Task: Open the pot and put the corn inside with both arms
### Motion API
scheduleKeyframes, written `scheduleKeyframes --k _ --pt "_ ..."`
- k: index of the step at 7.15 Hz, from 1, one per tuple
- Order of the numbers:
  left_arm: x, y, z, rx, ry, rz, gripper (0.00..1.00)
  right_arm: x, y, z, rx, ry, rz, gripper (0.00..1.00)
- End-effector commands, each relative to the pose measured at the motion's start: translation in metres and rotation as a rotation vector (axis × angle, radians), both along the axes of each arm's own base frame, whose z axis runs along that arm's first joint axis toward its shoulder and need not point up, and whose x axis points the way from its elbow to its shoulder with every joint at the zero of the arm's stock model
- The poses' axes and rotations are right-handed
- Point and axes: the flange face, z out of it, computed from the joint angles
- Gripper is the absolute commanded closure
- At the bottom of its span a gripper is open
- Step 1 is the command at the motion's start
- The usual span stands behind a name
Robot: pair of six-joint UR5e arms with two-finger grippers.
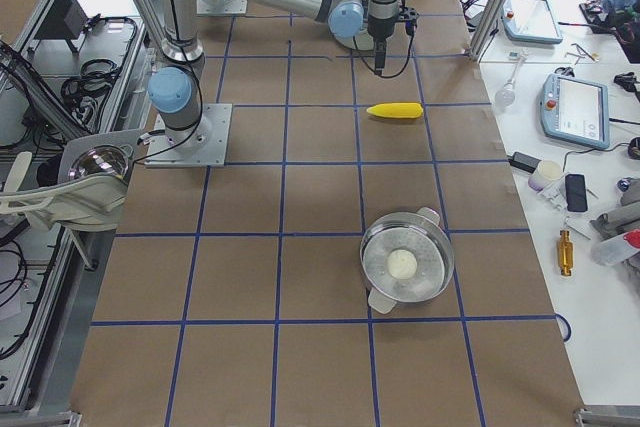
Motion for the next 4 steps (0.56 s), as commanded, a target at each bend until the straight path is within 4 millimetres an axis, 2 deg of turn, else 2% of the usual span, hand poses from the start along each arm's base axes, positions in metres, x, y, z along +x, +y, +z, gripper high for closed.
scheduleKeyframes --k 1,2,3,4 --pt "0.016 -0.002 0.049 -0.004 -0.003 0.003 0.63 -0.011 -0.025 -0.037 -0.026 0.001 -0.014 0.00" --pt "0.073 -0.016 0.053 0.017 -0.007 0.020 0.63 -0.020 -0.037 -0.057 -0.038 0.001 -0.026 0.00" --pt "0.142 -0.029 0.048 0.028 -0.010 0.023 0.65 -0.037 -0.052 -0.092 -0.023 0.001 -0.051 0.00" --pt "0.192 -0.033 0.044 0.033 -0.023 -0.014 0.67 -0.040 -0.061 -0.118 -0.014 0.000 -0.059 0.00"
